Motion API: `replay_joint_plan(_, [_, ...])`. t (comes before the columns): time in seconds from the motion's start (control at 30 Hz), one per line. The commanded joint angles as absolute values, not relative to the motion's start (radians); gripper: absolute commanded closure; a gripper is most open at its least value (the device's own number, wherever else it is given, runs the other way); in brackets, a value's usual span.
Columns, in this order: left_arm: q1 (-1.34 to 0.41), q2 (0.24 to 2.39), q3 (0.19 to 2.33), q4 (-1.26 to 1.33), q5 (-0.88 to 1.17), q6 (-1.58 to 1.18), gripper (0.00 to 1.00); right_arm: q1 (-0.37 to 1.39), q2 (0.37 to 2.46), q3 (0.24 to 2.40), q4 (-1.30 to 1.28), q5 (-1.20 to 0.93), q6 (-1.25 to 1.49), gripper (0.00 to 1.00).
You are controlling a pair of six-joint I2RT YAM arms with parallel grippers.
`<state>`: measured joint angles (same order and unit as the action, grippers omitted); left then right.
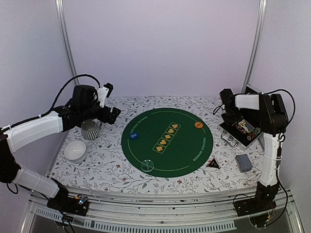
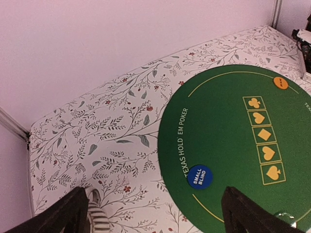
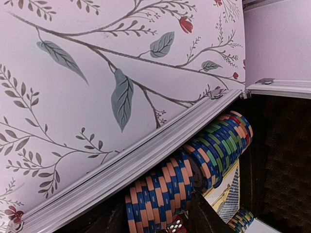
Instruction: Distribute texas hold em gaming equipment
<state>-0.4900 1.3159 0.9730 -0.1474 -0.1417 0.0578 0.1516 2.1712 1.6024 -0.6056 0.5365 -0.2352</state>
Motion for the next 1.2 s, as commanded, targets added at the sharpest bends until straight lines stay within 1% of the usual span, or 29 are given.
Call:
replay_joint_plan(0.0, [-0.479,1.296,0.960,-0.131,-0.125,0.066,0.02,0.142,2.157,1.579,-0.618,0.539,-0.192,0.57])
replay_joint_plan(0.23, [-0.479,1.297,0.959,-0.131,-0.115,0.066,0.02,0.140,2.141,1.603,-0.617,0.608,-0.198,0.54])
replay_joint_plan(0.33, [-0.479,1.295,0.959,-0.131,-0.112,0.066,0.02,0.139,2.135,1.620,-0.615,0.611,-0.205,0.52])
replay_joint_plan(0.5, [-0.479,1.291,0.960,-0.131,-0.113,0.067,0.02,0.138,2.130,1.619,-0.616,0.605,-0.209,0.51])
replay_joint_plan(0.6, [-0.479,1.289,0.959,-0.130,-0.109,0.067,0.02,0.138,2.126,1.605,-0.617,0.592,-0.206,0.52])
replay_joint_plan(0.77, [-0.478,1.289,0.957,-0.129,-0.109,0.069,0.02,0.139,2.125,1.594,-0.629,0.593,-0.201,0.61])
replay_joint_plan(0.97, [-0.479,1.287,0.958,-0.128,-0.107,0.071,0.02,0.142,2.112,1.596,-0.641,0.586,-0.194,0.61])
replay_joint_plan(1.17, [-0.479,1.285,0.956,-0.128,-0.106,0.072,0.02,0.141,2.091,1.589,-0.644,0.447,-0.182,0.61])
